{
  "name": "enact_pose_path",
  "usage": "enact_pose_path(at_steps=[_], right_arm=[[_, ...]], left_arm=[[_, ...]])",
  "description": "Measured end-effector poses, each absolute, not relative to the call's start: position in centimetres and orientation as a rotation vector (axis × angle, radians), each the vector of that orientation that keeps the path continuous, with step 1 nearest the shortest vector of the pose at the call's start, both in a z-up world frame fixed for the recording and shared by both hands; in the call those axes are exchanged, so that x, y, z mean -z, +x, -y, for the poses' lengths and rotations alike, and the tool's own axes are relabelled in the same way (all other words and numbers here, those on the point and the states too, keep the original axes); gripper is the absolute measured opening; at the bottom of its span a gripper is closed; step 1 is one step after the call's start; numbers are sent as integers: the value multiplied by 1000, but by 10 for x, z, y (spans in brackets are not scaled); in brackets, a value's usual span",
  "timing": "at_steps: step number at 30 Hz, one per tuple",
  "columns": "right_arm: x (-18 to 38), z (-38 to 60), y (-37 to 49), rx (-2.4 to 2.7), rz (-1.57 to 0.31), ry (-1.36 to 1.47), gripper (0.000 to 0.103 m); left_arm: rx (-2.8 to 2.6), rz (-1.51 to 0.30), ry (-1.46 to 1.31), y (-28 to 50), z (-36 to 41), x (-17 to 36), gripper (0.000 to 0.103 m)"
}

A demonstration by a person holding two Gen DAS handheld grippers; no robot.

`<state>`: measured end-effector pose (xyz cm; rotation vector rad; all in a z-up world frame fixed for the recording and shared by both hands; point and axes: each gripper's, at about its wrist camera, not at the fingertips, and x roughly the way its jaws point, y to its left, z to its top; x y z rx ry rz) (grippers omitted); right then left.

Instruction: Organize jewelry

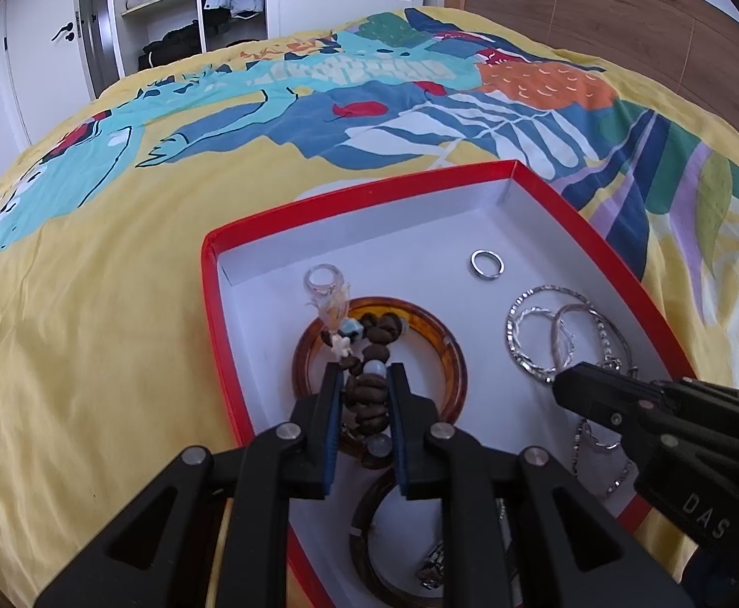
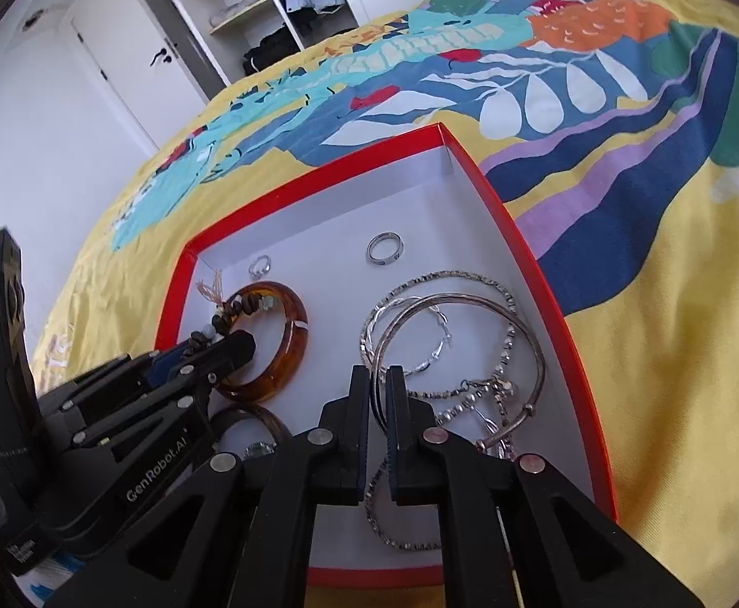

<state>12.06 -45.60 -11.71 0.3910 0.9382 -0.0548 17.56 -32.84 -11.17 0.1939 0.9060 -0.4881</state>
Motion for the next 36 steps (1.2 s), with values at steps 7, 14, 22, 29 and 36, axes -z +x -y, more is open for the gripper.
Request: enact_pose_path(at_steps=[7,14,22,29,36], right_arm=[[107,467,105,86,-927,395,16],[86,465,81,99,-896,381,28],[54,451,50,120,-857,353,44],[24,430,22,116,-823,348,50],[3,391,-1,81,-810,330,55]], left_arm=[[523,-932,168,171,327,107,24],[589,-905,135,153,325,84,42],[577,-871,120,126,306,49,44],[453,-807,121,94,260,16,44],[403,-813,115,61,210,-5,44]])
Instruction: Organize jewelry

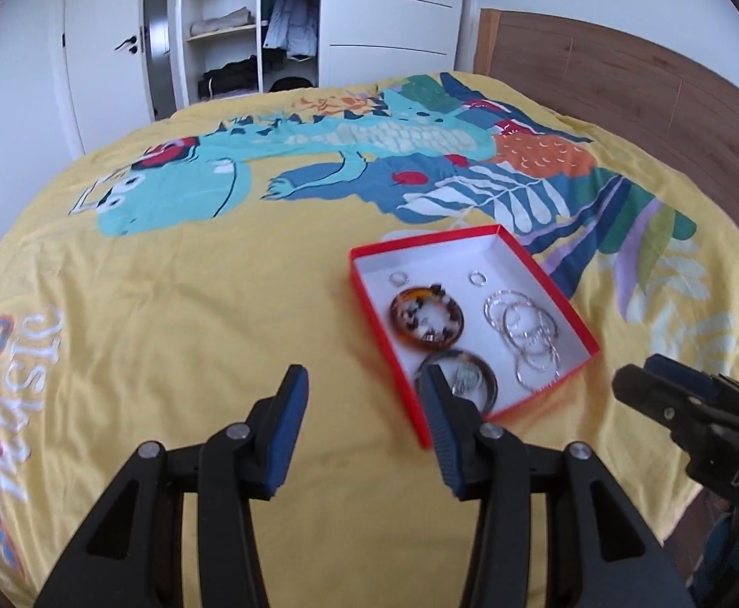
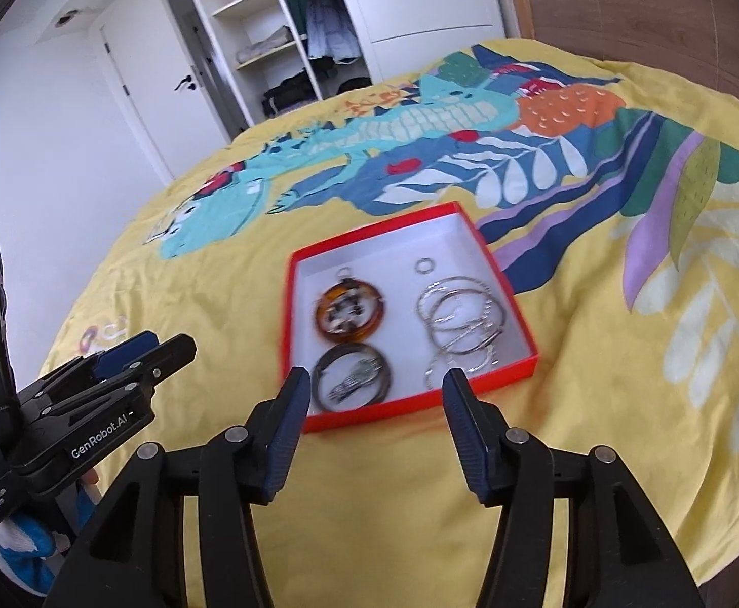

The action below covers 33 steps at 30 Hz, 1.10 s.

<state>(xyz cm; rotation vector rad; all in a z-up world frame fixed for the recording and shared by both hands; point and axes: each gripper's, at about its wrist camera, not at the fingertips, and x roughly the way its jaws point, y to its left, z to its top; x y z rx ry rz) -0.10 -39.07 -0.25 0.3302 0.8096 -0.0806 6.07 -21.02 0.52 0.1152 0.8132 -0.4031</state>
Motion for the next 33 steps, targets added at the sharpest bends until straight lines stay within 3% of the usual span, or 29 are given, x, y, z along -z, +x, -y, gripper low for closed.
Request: enact_pose_path(at_steps=[17,33], right_arm=[[-31,281,-58,-69,-797,218,59],[-34,229,-96,-154,-811,156,60]], left_arm=[[267,-792,77,-36,84,-41,44],[178,-785,53,-88,30,-40,44]])
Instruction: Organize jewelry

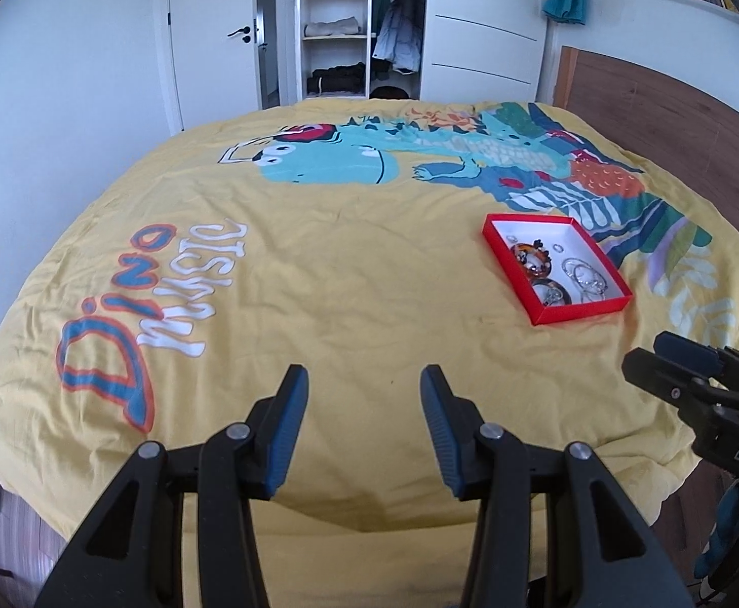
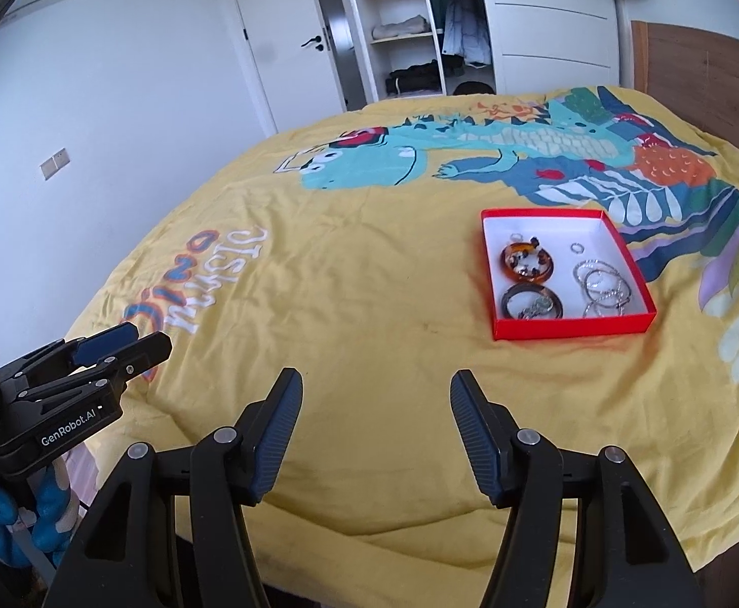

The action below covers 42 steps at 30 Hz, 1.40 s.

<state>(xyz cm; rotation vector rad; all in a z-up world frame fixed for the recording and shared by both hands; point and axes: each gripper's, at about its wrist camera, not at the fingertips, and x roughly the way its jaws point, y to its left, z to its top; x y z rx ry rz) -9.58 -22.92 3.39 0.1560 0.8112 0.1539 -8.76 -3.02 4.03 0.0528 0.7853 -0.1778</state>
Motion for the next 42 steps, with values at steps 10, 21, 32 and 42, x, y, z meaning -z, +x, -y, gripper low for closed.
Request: enact_pose_path(at_steps=[10,21,32,42], right_arm=[[-28,230,-109,-140,-822,161,62],[-26,231,-112,-136,-829,167,62],[-24,230,-111,-140,-839,165,62],[-23,231,-111,-139,-840,165,62]], left_arm=[[187,-787,54,-100,29,-36,44],[213,-798,42,-104,29,-33,44],[222,-802,40,-105,31,-31,44],[225,-808,35,-108,34,-29,44]])
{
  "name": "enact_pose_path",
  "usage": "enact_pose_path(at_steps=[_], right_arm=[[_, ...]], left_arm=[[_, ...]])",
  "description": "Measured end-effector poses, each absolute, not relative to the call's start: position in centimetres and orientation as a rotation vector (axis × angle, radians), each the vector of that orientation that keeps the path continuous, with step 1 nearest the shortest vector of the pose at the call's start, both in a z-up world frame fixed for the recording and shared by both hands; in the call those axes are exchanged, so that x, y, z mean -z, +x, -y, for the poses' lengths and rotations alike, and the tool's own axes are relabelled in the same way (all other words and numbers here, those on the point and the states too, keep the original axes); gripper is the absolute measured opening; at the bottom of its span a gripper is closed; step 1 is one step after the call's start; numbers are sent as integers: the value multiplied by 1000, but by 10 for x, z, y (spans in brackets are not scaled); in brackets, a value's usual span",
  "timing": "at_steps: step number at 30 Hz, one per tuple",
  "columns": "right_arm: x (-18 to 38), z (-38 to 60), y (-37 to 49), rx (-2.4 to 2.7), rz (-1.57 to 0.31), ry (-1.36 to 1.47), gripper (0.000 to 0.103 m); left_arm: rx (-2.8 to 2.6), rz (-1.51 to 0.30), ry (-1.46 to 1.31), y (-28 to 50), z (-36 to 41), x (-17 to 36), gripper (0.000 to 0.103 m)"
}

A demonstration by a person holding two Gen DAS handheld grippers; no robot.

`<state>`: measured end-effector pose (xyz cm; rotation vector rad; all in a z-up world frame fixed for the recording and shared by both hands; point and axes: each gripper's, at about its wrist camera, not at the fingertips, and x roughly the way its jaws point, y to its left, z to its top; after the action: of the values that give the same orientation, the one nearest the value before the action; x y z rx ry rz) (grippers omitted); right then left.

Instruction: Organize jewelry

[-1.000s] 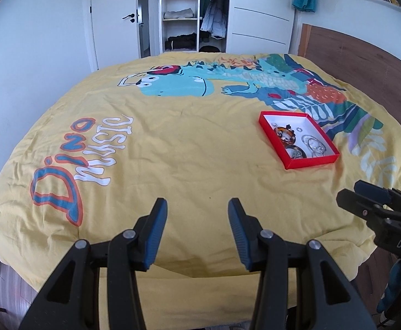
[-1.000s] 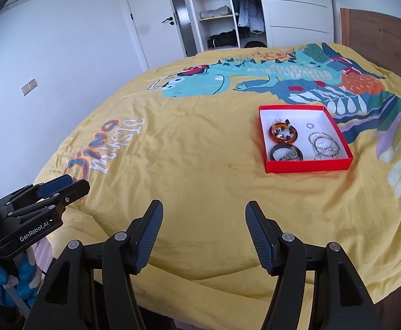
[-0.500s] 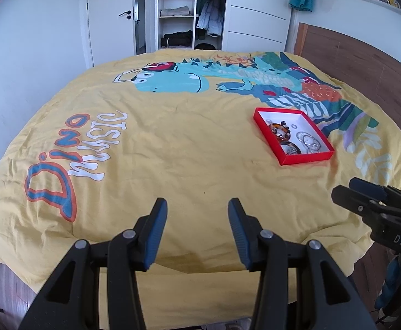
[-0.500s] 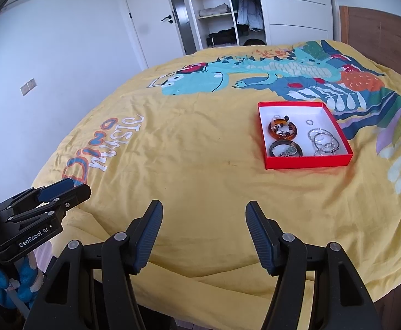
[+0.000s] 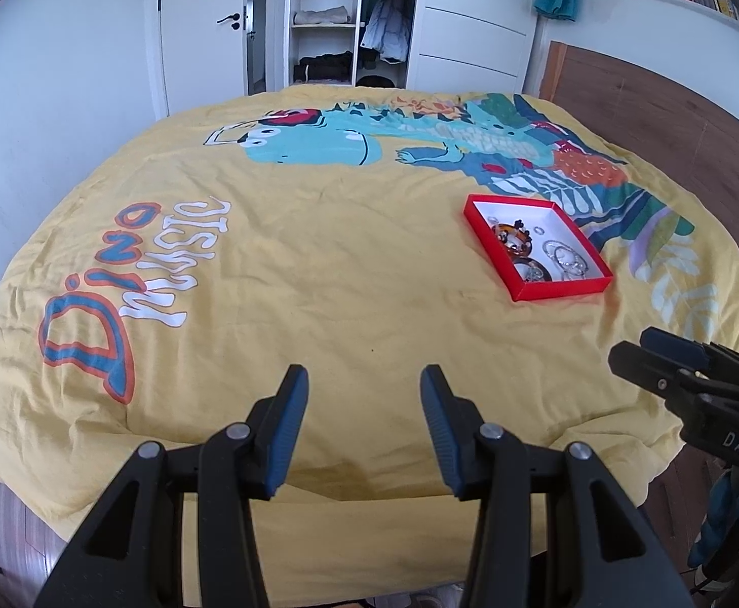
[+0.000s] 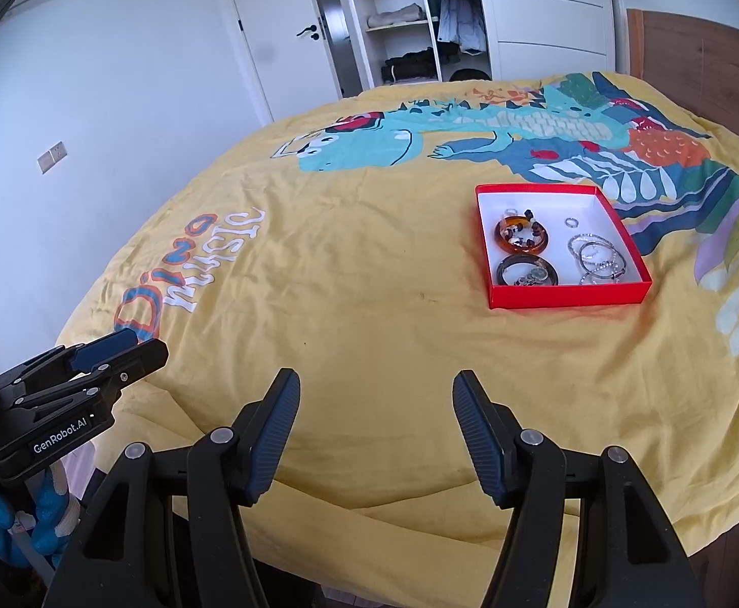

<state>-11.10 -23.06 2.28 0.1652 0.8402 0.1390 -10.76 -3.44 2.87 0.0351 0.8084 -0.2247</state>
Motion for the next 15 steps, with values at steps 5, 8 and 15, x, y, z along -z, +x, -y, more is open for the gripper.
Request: enact_pose_path(at_steps=[5,8,15], right_arm=[[-21,232,-112,-136,-843,164,63],[-21,233,-112,-136,-843,164,63],[-21,233,-112,-135,-846,166,63]], left_arm=[[233,-814,26,-111,39,-25,44],[236,-815,23,-113,41,-24,44],[233,-812,21,-112,40,-24,44]])
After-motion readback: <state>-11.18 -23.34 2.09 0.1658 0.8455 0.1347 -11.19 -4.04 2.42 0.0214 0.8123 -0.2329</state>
